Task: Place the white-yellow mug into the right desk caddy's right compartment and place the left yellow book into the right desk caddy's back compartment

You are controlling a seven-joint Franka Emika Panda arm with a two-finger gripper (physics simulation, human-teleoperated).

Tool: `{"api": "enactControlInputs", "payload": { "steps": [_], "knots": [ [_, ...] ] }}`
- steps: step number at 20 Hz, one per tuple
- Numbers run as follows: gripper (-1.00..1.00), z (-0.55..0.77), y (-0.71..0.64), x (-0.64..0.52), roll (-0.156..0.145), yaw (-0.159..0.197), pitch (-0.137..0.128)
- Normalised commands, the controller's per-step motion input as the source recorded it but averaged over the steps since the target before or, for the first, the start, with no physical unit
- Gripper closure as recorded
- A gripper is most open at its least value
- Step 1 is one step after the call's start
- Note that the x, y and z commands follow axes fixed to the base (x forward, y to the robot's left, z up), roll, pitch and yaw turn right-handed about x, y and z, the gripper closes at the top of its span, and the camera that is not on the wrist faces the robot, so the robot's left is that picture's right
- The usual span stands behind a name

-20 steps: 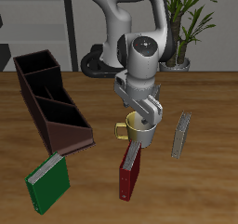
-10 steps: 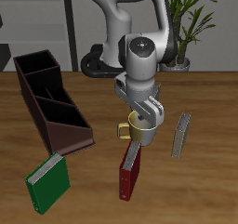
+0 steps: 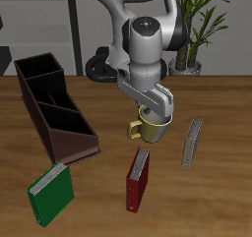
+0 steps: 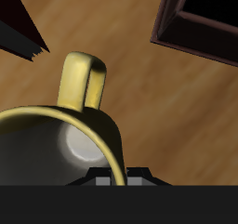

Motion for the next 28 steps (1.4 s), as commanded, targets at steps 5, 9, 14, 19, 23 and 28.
{"api": "enactControlInputs", "payload": {
  "steps": [5,9,14,19,23,28],
  "knots": [
    [1.0,1.07,-0.32,-0.21,0.002,0.139,-0.164],
    [1.0,0.94,-0.37,-0.32,0.029,0.123,-0.098],
    [1.0,0.53,-0.43,-0.23,0.011,0.112,-0.031],
    [1.0,0.29,-0.65,-0.25,-0.006,0.079,0.018],
    [1.0,0.23,-0.6,-0.28,-0.034,0.042,0.015],
    [1.0,0.14,-0.67,-0.46,-0.026,0.048,0.035]
  ]
}}
